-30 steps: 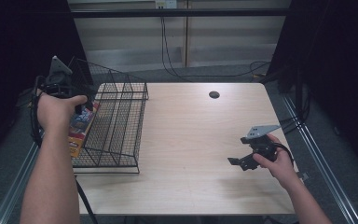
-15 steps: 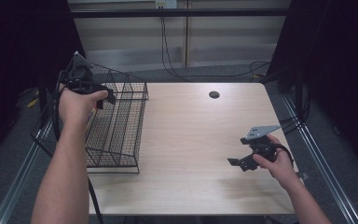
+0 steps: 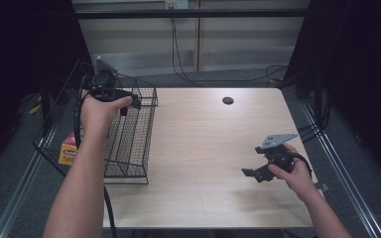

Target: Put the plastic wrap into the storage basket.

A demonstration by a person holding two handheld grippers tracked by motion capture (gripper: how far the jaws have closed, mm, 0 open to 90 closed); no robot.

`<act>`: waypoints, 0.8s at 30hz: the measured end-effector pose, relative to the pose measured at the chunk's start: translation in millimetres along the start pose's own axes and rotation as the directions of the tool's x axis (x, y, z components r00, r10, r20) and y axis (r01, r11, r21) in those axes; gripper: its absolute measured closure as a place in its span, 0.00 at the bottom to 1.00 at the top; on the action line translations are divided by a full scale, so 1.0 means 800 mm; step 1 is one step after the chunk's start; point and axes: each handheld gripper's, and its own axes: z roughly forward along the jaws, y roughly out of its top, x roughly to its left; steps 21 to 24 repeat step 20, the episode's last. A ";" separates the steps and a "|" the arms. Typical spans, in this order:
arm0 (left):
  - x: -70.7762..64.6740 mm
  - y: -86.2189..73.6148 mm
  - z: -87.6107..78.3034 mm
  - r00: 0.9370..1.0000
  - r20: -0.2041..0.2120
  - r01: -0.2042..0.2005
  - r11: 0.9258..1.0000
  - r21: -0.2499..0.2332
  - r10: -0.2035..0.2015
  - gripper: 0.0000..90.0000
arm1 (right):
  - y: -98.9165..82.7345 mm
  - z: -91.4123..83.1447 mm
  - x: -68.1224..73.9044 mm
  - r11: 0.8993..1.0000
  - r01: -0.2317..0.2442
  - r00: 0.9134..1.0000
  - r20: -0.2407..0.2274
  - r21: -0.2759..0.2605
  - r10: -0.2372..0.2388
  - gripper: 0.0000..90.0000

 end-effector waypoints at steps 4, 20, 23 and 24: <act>-0.013 -0.002 0.011 0.999 0.024 -0.038 0.999 0.016 0.038 0.23 | 0.000 0.001 0.000 1.000 0.004 1.000 -0.003 0.002 -0.004 0.02; -0.042 -0.011 0.037 0.987 0.121 -0.112 0.994 0.020 0.108 0.20 | -0.002 0.004 -0.002 1.000 0.001 1.000 0.008 0.004 -0.001 0.02; -0.042 -0.011 0.037 0.987 0.121 -0.112 0.994 0.020 0.108 0.20 | -0.002 0.004 -0.002 1.000 0.001 1.000 0.008 0.004 -0.001 0.02; -0.042 -0.011 0.037 0.987 0.121 -0.112 0.994 0.020 0.108 0.20 | -0.002 0.004 -0.002 1.000 0.001 1.000 0.008 0.004 -0.001 0.02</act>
